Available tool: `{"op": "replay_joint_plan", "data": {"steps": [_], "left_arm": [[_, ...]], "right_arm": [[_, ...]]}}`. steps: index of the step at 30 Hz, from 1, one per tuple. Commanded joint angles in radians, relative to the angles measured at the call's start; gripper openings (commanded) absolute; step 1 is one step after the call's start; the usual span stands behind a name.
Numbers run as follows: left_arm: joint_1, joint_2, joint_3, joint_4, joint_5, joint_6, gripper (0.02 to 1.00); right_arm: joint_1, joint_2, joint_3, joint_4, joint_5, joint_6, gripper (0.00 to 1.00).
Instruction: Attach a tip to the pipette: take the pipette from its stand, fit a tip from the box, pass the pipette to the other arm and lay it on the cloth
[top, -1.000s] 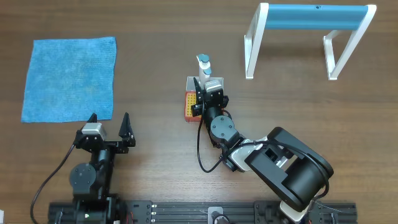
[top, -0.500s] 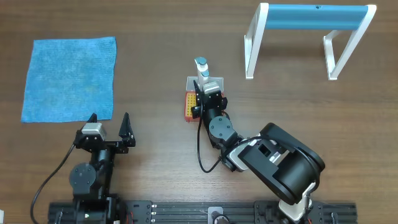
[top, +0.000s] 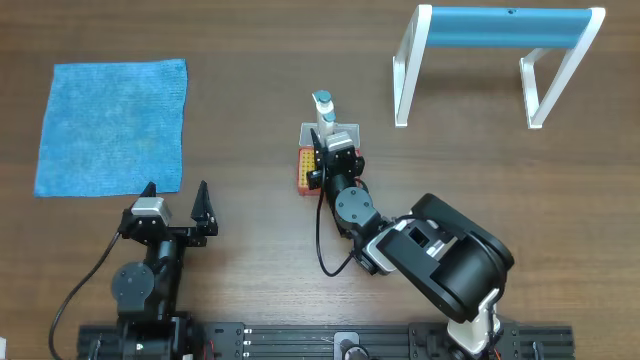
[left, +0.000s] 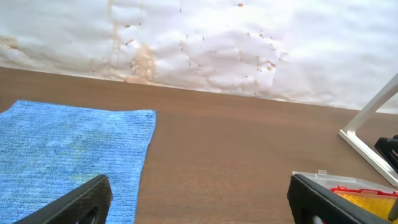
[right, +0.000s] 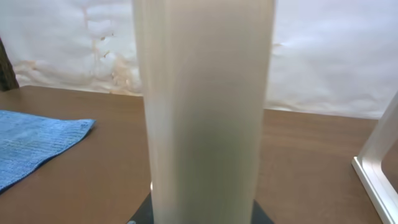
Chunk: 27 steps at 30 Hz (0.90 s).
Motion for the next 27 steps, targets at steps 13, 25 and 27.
{"op": "replay_joint_plan", "data": {"steps": [13,25,27], "left_arm": [[0.004,-0.005,-0.003,-0.005,-0.003,0.013,0.917],[0.004,-0.005,-0.003,-0.005,-0.003,0.013,0.917],[0.004,-0.005,-0.003,-0.005,-0.003,0.013,0.917]], "right_arm": [[0.001,0.099,-0.02,-0.062,0.002,0.062,0.073],[0.001,0.141,-0.055,-0.061,0.002,0.14,0.073],[0.001,0.141,-0.055,-0.061,0.002,0.14,0.073]]}}
